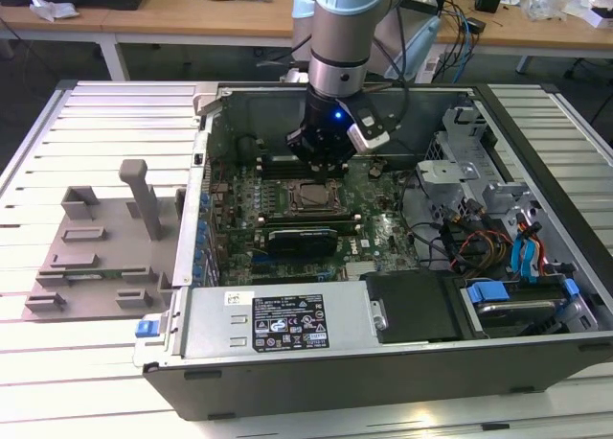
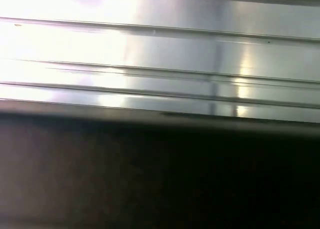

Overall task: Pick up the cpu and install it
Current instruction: 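Install the first cpu locking lever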

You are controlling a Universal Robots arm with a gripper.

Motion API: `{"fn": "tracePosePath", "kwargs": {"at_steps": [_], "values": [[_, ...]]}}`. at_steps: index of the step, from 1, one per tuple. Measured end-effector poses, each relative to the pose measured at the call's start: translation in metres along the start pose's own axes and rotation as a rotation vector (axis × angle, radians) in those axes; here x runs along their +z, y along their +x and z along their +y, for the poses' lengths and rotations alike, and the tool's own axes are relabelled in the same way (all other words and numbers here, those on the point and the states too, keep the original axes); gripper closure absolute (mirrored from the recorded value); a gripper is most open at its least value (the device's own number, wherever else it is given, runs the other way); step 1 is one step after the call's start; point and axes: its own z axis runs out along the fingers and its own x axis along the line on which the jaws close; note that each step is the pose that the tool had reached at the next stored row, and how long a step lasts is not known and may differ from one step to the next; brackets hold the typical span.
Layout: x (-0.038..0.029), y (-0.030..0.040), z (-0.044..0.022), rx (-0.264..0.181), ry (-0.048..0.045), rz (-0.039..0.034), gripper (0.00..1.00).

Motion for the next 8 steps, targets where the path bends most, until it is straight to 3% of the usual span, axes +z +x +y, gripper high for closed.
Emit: {"fn": "tracePosePath", "kwargs": {"at_steps": [4, 8], "values": [[-0.0037, 0.0005, -0.0027, 0.000, 0.0010, 0.0004, 0.89], [-0.0039, 0.0013, -0.0127, 0.000, 0.0011, 0.0004, 0.89]]}}
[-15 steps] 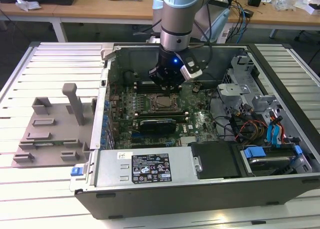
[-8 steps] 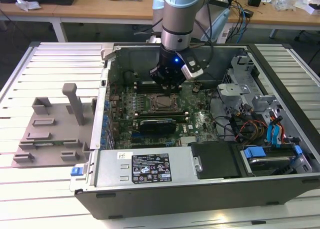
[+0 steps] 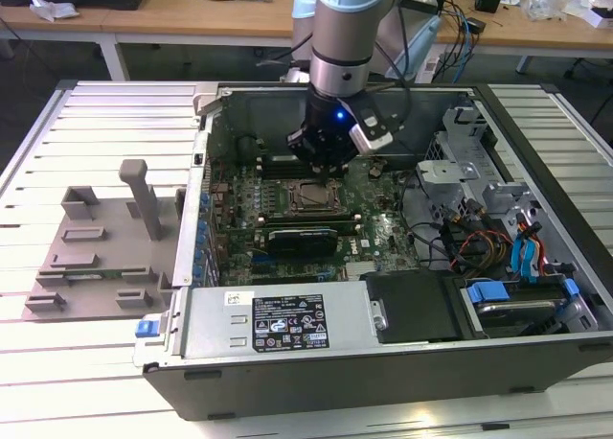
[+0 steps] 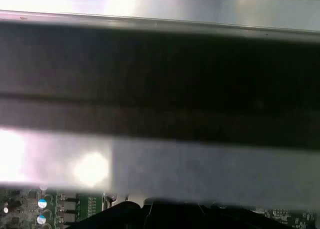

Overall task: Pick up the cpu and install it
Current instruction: 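Install the first cpu locking lever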

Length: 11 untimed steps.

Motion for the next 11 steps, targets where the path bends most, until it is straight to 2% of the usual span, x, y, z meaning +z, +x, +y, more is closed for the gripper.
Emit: {"fn": "tracePosePath", "kwargs": {"at_steps": [5, 7, 11], "values": [[-0.0002, 0.0008, -0.0100, 0.000, 0.0000, 0.0000, 0.89], [-0.0018, 0.0016, -0.0188, 0.000, 0.0000, 0.0000, 0.89], [-0.0138, 0.0022, -0.0222, 0.000, 0.0001, -0.0005, 0.89]]}}
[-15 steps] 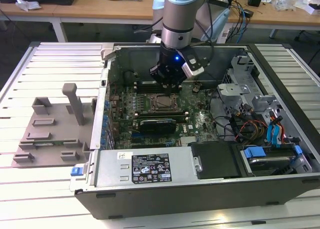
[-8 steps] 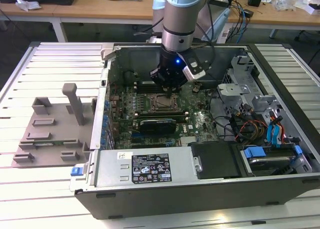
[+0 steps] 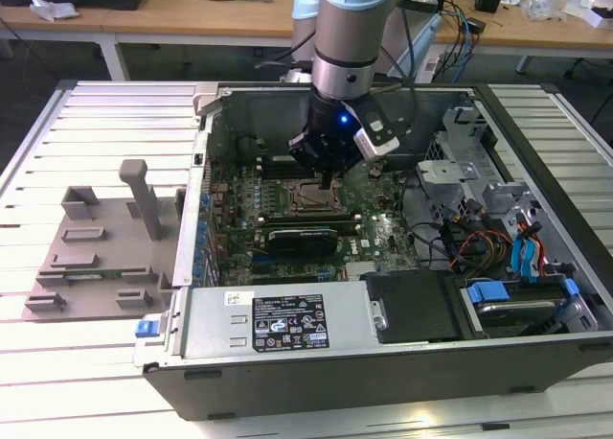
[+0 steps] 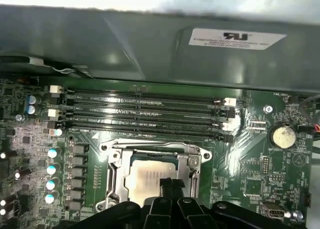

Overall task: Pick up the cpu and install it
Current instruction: 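Install the first cpu locking lever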

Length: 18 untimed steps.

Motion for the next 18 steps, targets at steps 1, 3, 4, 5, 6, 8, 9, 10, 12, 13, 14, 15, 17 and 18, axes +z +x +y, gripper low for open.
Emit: {"fn": "tracePosePath", "kwargs": {"at_steps": [1, 3, 4, 5, 6, 8, 9, 10, 12, 13, 14, 15, 17, 18], "values": [[-0.0028, 0.0000, -0.0001, 0.000, -0.0001, -0.0001, 0.89], [-0.0077, 0.0001, -0.0002, 0.000, 0.0000, -0.0001, 0.89], [-0.0101, 0.0002, -0.0002, 0.000, 0.0000, 0.0000, 0.89], [-0.0134, 0.0003, -0.0002, 0.000, 0.0000, 0.0000, 0.89], [-0.0161, 0.0003, -0.0002, 0.000, 0.0000, -0.0001, 0.89], [-0.0194, 0.0004, -0.0002, 0.000, -0.0001, -0.0001, 0.89], [-0.0212, 0.0004, -0.0002, 0.000, 0.0000, -0.0001, 0.89], [-0.0240, 0.0005, -0.0002, 0.000, -0.0001, -0.0001, 0.89], [-0.0272, 0.0006, -0.0002, 0.000, 0.0000, 0.0000, 0.89], [-0.0295, 0.0007, -0.0002, 0.000, 0.0000, 0.0000, 0.89], [-0.0307, 0.0007, -0.0002, 0.000, 0.0000, 0.0000, 0.89], [-0.0324, 0.0007, -0.0002, 0.000, 0.0000, 0.0000, 0.89], [-0.0365, 0.0008, -0.0002, 0.000, 0.0000, 0.0000, 0.89], [-0.0382, 0.0008, -0.0002, 0.000, 0.0000, 0.0000, 0.89]]}}
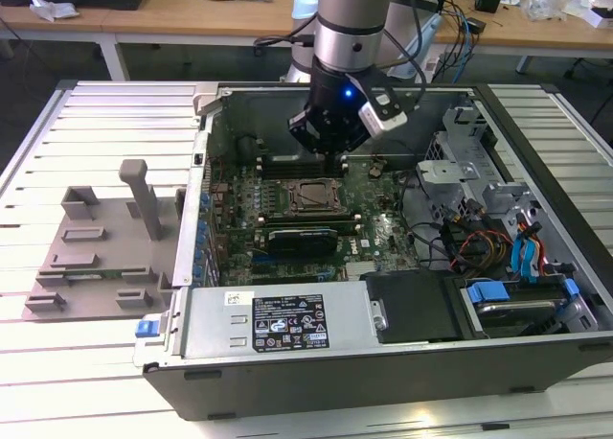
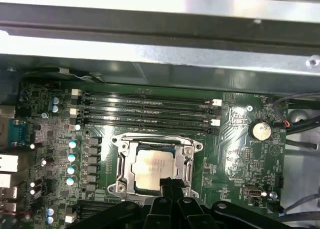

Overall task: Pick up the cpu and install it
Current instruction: 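Install the first cpu locking lever, then install the second cpu locking lever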

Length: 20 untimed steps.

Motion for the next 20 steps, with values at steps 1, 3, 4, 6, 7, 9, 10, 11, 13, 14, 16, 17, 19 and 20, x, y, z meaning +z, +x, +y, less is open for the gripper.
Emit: {"fn": "tracePosePath", "kwargs": {"at_steps": [1, 3, 4, 6, 7, 9, 10, 11, 13, 14, 16, 17, 19, 20], "values": [[0.0000, 0.0000, 0.0000, 0.000, -0.0003, -0.0002, 0.89], [-0.0002, 0.0000, 0.0000, 0.000, -0.0001, 0.0000, 0.89], [-0.0002, 0.0000, 0.0000, 0.000, -0.0001, -0.0001, 0.89], [-0.0004, 0.0000, 0.0000, 0.000, -0.0001, 0.0000, 0.89], [-0.0005, 0.0000, 0.0000, 0.000, -0.0001, 0.0000, 0.89], [-0.0006, 0.0000, 0.0000, 0.000, 0.0000, -0.0001, 0.89], [-0.0006, 0.0000, 0.0000, 0.000, -0.0001, 0.0000, 0.89], [-0.0007, 0.0000, 0.0000, 0.000, 0.0000, -0.0001, 0.89], [-0.0007, 0.0000, 0.0000, 0.000, -0.0001, 0.0000, 0.89], [-0.0008, 0.0000, 0.0000, 0.000, -0.0001, 0.0000, 0.89], [-0.0008, 0.0001, -0.0018, 0.000, 0.0000, 0.0000, 0.89], [-0.0008, 0.0006, -0.0073, 0.000, 0.0001, 0.0000, 0.89], [-0.0008, 0.0012, -0.0151, 0.000, -0.0001, 0.0000, 0.89], [-0.0008, 0.0014, -0.0171, 0.000, 0.0000, 0.0000, 0.89]]}}
